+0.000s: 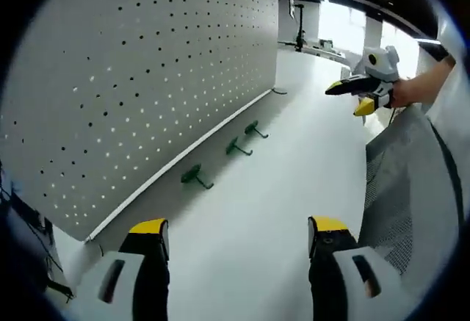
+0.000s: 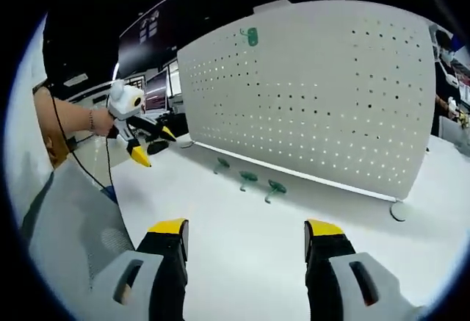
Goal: Insert the hook assembly into the mounting plate slot until the hook locks in place.
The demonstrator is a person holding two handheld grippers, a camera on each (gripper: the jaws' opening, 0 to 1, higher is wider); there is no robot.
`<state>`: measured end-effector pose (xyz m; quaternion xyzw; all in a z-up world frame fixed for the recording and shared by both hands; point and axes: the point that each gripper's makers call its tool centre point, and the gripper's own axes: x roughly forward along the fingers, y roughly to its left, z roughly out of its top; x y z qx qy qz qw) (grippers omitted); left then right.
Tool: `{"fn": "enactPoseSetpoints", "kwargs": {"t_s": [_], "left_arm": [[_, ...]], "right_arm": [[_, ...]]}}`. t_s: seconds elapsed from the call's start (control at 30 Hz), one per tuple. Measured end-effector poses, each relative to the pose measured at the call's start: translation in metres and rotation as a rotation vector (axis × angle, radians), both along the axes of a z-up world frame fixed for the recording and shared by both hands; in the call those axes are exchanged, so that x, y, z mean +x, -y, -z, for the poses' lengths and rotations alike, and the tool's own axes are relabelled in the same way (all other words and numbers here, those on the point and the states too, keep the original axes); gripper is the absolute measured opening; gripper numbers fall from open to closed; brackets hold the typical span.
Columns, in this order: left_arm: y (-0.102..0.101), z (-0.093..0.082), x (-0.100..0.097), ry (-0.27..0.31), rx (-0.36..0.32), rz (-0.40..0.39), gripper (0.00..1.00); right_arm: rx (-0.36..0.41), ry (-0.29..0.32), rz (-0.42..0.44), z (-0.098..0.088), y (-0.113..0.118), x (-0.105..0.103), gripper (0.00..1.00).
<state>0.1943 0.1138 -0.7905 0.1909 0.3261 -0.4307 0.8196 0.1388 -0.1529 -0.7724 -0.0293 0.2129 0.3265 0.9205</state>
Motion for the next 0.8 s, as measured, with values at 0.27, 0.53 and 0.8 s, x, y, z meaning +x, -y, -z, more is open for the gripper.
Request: {"fn": "enactPoseSetpoints", "kwargs": {"t_s": [0.27, 0.53, 0.8], "left_arm": [[0.000, 0.006, 0.012, -0.016, 0.076, 0.094, 0.80], [0.005, 0.011, 0.025, -0.014, 0.144, 0.175, 0.80], [0.010, 0.017, 0.040, -0.018, 0.199, 0.252, 0.79]], "right_arm": [[-0.005, -0.003, -0.007, 0.001, -0.002, -0.001, 0.62], [-0.007, -0.007, -0.010, 0.002, -0.001, 0.000, 0.62], [-0.004, -0.010, -0.009, 0.002, -0.001, -0.001, 0.62]]}}
